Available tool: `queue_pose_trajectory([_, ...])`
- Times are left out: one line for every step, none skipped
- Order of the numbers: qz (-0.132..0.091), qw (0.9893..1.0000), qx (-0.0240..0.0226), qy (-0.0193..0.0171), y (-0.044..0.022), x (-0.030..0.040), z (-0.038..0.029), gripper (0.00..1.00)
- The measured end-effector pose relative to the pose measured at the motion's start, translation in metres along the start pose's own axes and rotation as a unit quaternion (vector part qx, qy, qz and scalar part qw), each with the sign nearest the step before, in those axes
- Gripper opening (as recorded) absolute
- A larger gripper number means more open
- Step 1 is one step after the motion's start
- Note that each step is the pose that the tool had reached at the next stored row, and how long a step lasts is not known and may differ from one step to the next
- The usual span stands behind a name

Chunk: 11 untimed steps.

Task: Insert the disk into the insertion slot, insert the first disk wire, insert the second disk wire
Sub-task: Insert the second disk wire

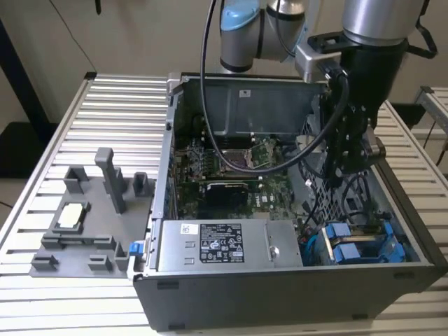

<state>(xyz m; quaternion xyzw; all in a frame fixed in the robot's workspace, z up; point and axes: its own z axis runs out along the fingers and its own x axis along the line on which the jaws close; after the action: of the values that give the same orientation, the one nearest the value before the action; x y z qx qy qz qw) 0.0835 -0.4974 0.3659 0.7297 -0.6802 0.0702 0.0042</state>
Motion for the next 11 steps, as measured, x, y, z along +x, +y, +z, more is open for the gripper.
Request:
queue_pose_trajectory([0.001, 1.0000, 0.0076, 0.0006, 0.0030, -0.0002, 0.0001, 0.27])
queue_pose_trajectory([0.001, 0.9999, 0.0139, 0.0011, 0.0058, -0.0005, 0.0002, 0.27])
queue_pose_trajectory([0.002, 0.9998, 0.0198, 0.0017, 0.0092, -0.0007, 0.0004, 0.27])
queue_pose_trajectory([0.003, 0.9997, 0.0251, 0.0023, 0.0121, -0.0010, 0.0007, 0.27])
queue_pose_trajectory([0.003, 0.9995, 0.0300, 0.0030, 0.0143, -0.0012, 0.0010, 0.27])
queue_pose_trajectory([0.003, 0.9994, 0.0342, 0.0038, 0.0159, -0.0014, 0.0015, 0.27])
queue_pose_trajectory([0.003, 0.9993, 0.0371, 0.0046, 0.0169, -0.0016, 0.0021, 0.27])
queue_pose_trajectory([0.002, 0.9992, 0.0391, 0.0053, 0.0175, -0.0018, 0.0027, 0.27])
queue_pose_trajectory([0.002, 0.9992, 0.0404, 0.0062, 0.0178, -0.0020, 0.0033, 0.27])
queue_pose_trajectory([0.001, 0.9991, 0.0412, 0.0079, 0.0180, -0.0021, 0.0038, 0.27])
queue_pose_trajectory([0.000, 0.9991, 0.0417, 0.0097, 0.0182, -0.0022, 0.0043, 0.27])
